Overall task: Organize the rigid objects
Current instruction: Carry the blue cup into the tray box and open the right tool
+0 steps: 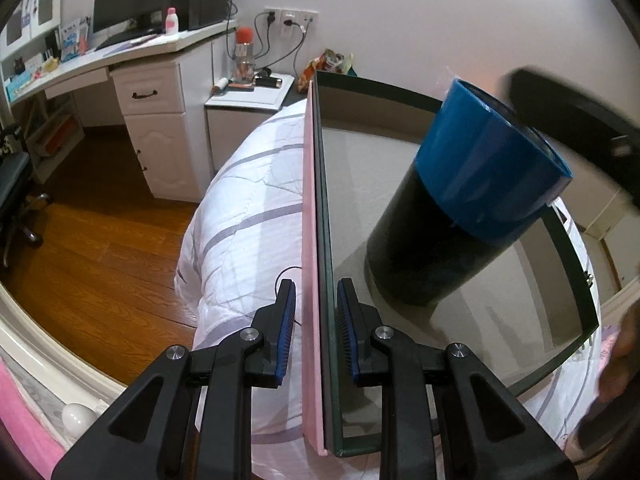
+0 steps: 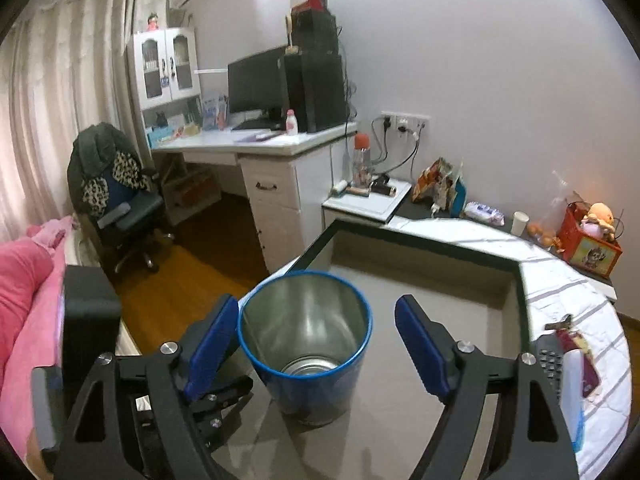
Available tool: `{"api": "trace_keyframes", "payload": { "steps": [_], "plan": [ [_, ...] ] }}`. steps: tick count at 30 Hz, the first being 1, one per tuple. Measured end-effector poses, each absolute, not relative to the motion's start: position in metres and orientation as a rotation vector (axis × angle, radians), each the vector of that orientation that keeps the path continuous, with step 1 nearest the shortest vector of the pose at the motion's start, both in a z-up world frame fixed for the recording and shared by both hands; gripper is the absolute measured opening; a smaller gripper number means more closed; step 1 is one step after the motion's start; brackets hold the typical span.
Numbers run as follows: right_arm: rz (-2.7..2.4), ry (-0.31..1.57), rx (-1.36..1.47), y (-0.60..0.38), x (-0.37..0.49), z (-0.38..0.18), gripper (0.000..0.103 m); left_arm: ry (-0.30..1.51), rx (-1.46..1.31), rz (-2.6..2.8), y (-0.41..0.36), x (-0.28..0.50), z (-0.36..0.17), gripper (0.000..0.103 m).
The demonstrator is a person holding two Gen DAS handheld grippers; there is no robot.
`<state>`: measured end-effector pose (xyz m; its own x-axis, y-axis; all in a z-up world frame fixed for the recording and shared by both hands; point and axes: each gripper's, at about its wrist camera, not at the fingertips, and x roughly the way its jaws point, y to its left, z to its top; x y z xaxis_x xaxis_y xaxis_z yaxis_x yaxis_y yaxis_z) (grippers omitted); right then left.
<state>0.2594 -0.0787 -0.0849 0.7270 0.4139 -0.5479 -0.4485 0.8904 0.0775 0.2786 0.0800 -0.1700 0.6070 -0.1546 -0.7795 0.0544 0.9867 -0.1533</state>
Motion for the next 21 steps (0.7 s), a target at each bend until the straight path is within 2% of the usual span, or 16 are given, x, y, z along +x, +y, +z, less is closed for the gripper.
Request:
{"api": "trace_keyframes", "payload": {
  "steps": [9, 12, 21],
  "plan": [
    [0.308, 0.444, -0.049, -0.142, 0.224, -0.043, 0.084, 0.921, -0.114, -0.104, 0.078, 0.279, -0.171, 0.021],
    [0.233, 0.416, -0.029, -0.168, 0.215, -0.034, 0.103, 0.924, -0.112, -0.099, 0.075, 0.279, -0.172, 0.021],
    [0.035, 0.413, 0.008, -0.233, 0.187, -0.034, 0.103, 0.925, -0.087, -0.078, 0.066, 0.279, -0.172, 0.021]
  ]
}}
